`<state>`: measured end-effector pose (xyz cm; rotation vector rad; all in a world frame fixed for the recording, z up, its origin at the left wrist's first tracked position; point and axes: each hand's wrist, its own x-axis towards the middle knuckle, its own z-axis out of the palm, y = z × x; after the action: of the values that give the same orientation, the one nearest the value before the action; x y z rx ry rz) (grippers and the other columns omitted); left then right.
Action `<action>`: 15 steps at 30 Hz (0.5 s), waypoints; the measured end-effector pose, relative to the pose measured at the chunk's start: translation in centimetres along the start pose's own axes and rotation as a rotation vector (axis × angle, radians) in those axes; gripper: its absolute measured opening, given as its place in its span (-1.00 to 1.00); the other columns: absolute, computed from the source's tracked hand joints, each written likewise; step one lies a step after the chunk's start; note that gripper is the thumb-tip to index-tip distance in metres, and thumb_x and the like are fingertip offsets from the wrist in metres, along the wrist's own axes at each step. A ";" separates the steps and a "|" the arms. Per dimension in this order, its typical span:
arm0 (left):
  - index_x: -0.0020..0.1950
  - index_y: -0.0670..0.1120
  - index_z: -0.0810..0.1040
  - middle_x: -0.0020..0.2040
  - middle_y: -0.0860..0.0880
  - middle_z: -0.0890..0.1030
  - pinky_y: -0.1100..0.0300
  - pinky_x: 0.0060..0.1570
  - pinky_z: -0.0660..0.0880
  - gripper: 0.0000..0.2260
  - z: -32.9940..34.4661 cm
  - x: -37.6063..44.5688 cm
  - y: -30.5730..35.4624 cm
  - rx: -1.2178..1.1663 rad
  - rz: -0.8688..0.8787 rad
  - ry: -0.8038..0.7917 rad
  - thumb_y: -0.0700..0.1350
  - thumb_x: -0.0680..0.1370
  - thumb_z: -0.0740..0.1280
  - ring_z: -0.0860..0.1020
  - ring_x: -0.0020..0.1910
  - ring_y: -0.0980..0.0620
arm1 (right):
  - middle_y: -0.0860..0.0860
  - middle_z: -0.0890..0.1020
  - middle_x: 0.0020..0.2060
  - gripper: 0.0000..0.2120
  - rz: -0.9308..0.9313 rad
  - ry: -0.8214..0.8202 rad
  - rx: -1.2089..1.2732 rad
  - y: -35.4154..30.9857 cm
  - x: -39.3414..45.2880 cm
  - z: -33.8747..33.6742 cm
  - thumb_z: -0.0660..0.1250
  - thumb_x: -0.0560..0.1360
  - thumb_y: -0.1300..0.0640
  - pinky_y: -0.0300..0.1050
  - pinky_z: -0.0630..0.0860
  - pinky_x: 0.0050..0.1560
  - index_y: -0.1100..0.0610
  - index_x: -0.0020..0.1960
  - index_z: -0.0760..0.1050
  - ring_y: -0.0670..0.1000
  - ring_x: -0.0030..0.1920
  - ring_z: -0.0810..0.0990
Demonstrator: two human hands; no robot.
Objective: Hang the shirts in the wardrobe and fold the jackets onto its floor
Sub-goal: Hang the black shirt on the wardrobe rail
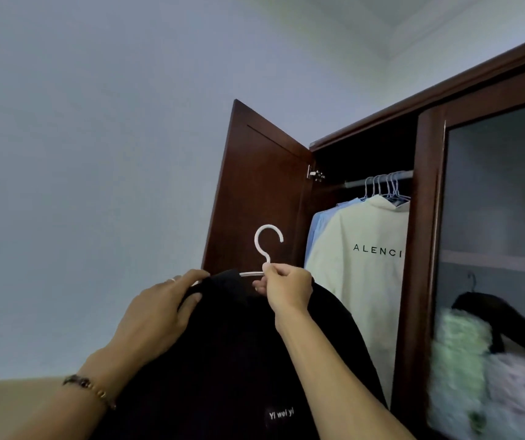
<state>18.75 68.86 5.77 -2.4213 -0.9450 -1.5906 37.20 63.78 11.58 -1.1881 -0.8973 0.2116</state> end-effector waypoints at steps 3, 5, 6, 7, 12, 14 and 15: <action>0.42 0.16 0.36 0.08 0.07 0.61 0.19 -0.05 0.48 -0.67 6.4 4.6 -0.3 -0.046 0.060 0.006 -0.02 0.65 0.15 0.59 -0.03 0.04 | -0.02 0.61 -0.49 -0.85 -0.023 0.086 -0.045 1.3 6.0 -1.3 0.36 0.54 0.24 -0.25 0.59 -0.28 0.22 -0.18 0.66 -0.03 -0.41 0.69; 0.44 0.17 0.36 0.01 0.07 0.56 0.17 -0.09 0.51 -0.65 10.0 7.4 -0.7 -0.070 0.078 0.028 -0.04 0.66 0.12 0.57 -0.10 0.04 | -0.01 0.62 -0.49 -0.81 -0.043 0.142 -0.049 2.2 9.4 -1.5 0.35 0.54 0.25 -0.22 0.62 -0.26 0.20 -0.24 0.64 -0.03 -0.43 0.68; 0.44 0.18 0.35 -0.01 0.08 0.54 0.13 -0.11 0.52 -0.65 12.4 9.5 -0.7 -0.084 0.104 0.040 -0.04 0.66 0.11 0.57 -0.11 0.03 | 0.01 0.63 -0.48 -0.78 -0.069 0.185 -0.060 2.8 12.0 -1.8 0.35 0.53 0.26 -0.23 0.61 -0.28 0.19 -0.28 0.62 -0.03 -0.44 0.67; 0.44 0.20 0.34 0.00 0.09 0.53 0.10 -0.11 0.53 -0.65 12.7 10.3 -0.7 -0.088 0.108 0.045 -0.03 0.66 0.10 0.58 -0.10 0.02 | 0.04 0.65 -0.45 -0.78 -0.054 0.201 -0.074 2.7 12.7 -1.9 0.33 0.53 0.27 -0.27 0.58 -0.33 0.21 -0.29 0.62 -0.04 -0.45 0.67; 0.51 0.34 0.01 0.14 0.17 0.36 0.12 0.05 0.51 -0.44 20.3 20.0 -1.0 -0.159 0.234 -0.119 0.19 0.59 0.21 0.57 0.06 0.07 | 0.07 0.66 -0.48 -0.71 -0.147 0.428 -0.212 3.1 22.3 -3.2 0.27 0.50 0.26 -0.31 0.46 -0.42 0.26 -0.37 0.58 -0.02 -0.41 0.68; 0.51 0.36 -0.17 0.18 0.19 0.27 0.15 0.08 0.52 -0.14 21.7 22.2 -0.4 -0.118 0.262 -0.258 0.26 0.45 0.39 0.55 0.04 0.11 | 0.03 0.64 -0.51 -0.68 -0.154 0.461 -0.262 2.5 24.7 -4.3 0.27 0.51 0.23 -0.26 0.50 -0.34 0.17 -0.41 0.57 -0.02 -0.35 0.69; 0.51 0.36 -0.23 0.20 0.18 0.26 0.15 0.08 0.53 -0.04 23.2 23.7 -0.2 -0.140 0.282 -0.280 0.23 0.40 0.45 0.55 0.01 0.12 | 0.02 0.64 -0.51 -0.67 -0.180 0.474 -0.293 2.4 26.4 -4.7 0.27 0.51 0.22 -0.24 0.54 -0.28 0.14 -0.41 0.57 -0.02 -0.33 0.69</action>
<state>43.40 88.72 15.57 -2.7761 -0.5021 -1.2848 58.31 76.68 22.09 -1.3423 -0.6205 -0.3478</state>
